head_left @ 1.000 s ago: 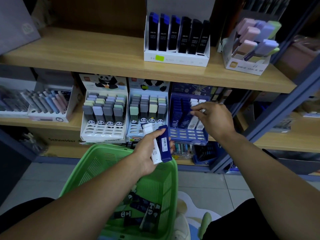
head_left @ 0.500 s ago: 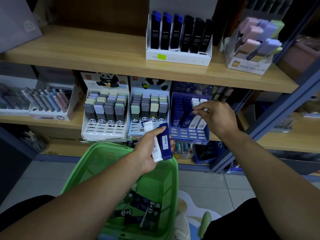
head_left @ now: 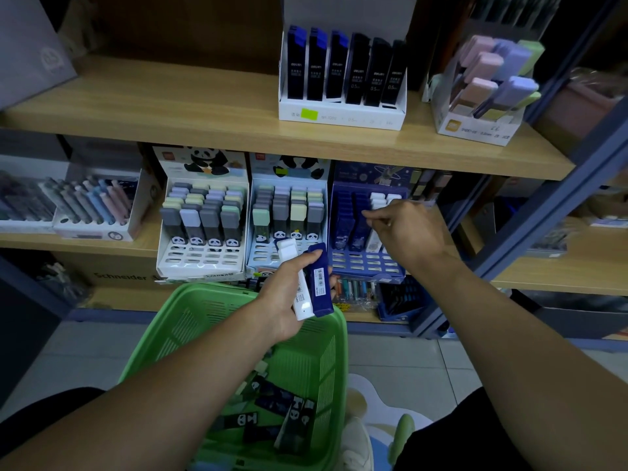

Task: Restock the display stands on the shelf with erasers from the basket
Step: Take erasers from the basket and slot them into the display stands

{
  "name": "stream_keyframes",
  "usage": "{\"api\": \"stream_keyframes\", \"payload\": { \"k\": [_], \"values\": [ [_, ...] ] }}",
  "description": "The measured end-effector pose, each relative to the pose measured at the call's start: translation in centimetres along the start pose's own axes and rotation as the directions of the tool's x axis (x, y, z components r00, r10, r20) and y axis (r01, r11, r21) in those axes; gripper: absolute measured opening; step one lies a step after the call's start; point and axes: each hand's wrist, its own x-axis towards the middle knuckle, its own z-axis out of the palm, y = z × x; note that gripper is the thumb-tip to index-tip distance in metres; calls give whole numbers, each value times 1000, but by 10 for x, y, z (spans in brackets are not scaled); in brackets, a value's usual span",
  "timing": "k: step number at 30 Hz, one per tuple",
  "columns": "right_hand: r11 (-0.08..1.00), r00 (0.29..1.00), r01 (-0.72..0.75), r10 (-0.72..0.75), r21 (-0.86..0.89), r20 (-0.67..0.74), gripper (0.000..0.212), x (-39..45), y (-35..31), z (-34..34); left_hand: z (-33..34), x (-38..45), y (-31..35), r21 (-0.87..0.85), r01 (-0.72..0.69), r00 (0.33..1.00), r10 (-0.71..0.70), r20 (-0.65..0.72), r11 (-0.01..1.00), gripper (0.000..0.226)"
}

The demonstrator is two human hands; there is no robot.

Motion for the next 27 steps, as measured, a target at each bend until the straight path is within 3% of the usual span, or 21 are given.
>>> {"api": "stream_keyframes", "payload": {
  "k": [6,10,12,14,16,19,27],
  "values": [
    [994,991,-96,90,58,99,26,3,-1,2,-1,0,-1,14,-4,1000,4,-22,1000,23],
    [998,998,-61,61,25,0,25,-6,-5,5,-2,-3,-1,23,-7,1000,8,-26,1000,26],
    [978,999,-51,54,200,-6,22,-10,-14,6,-3,-5,1,23,-12,999,13,-32,1000,26],
    [893,992,-55,-1,446,124,20,-16,-26,7,-4,-7,3,22,-20,999,21,-33,1000,25],
    [779,934,-167,-71,605,350,21,-25,-40,6,-4,-10,4,33,-26,999,27,-25,999,23],
    [693,791,-359,-130,625,598,34,-33,-55,7,-6,-14,6,53,-32,999,33,-17,998,22],
    [525,660,-549,-205,650,723,42,-37,-74,-6,-16,-35,17,82,-2,1000,0,26,997,21]
  ]
}}
